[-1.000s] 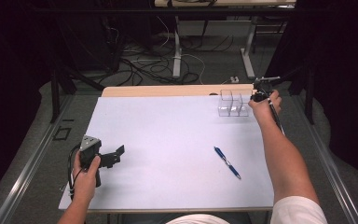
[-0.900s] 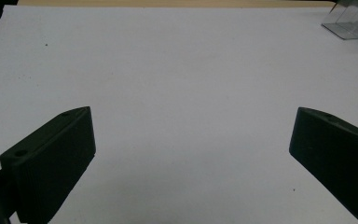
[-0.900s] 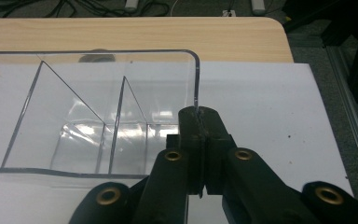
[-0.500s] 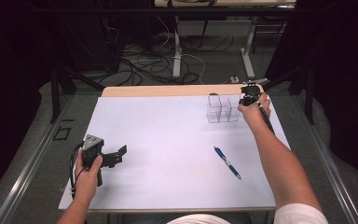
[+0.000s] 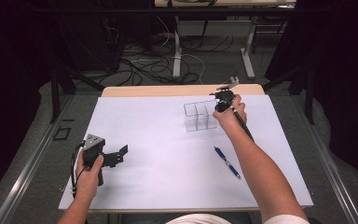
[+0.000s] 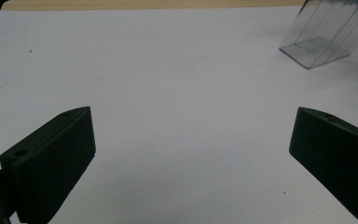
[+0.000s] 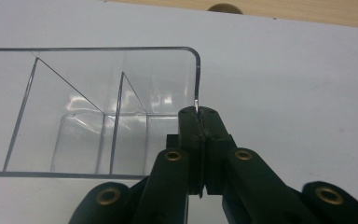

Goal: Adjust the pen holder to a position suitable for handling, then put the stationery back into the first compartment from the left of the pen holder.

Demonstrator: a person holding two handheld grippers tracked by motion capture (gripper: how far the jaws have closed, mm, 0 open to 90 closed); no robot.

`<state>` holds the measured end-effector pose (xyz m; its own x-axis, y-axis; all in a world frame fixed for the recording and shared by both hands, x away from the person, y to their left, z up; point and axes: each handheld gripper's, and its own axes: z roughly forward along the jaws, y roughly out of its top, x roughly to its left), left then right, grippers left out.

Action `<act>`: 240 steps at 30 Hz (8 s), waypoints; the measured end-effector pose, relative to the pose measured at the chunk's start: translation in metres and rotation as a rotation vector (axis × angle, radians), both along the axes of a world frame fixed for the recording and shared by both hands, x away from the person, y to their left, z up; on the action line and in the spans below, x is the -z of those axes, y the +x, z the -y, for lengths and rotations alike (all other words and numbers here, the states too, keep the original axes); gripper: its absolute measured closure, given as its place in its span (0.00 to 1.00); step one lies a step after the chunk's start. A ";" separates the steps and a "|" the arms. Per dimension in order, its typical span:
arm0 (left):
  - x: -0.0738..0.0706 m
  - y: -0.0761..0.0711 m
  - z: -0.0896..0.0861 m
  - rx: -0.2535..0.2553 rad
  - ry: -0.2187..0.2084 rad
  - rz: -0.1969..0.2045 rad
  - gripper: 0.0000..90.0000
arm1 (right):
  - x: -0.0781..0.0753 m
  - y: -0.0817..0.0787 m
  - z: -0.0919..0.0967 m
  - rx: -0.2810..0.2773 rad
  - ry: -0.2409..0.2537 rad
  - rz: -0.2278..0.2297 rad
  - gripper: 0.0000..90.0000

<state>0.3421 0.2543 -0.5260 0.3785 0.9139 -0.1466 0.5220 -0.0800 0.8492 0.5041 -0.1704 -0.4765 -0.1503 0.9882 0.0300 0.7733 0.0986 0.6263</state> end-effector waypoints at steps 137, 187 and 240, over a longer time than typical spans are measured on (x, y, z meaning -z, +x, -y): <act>-0.001 0.006 0.015 0.053 0.005 -0.011 0.00 | 0.014 -0.136 0.054 -0.521 0.111 0.109 0.29; -0.009 0.005 0.026 0.070 -0.024 -0.011 0.00 | 0.044 -0.151 0.056 -0.405 0.012 -0.224 0.72; -0.010 0.005 0.022 0.058 -0.039 -0.002 0.00 | 0.051 -0.143 0.056 -0.390 0.031 -0.306 0.89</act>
<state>0.3466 0.2322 -0.5159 0.4304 0.8839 -0.1828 0.5194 -0.0769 0.8511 0.3609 -0.2263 -0.5272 -0.4886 0.8579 0.1589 0.8312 0.4023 0.3837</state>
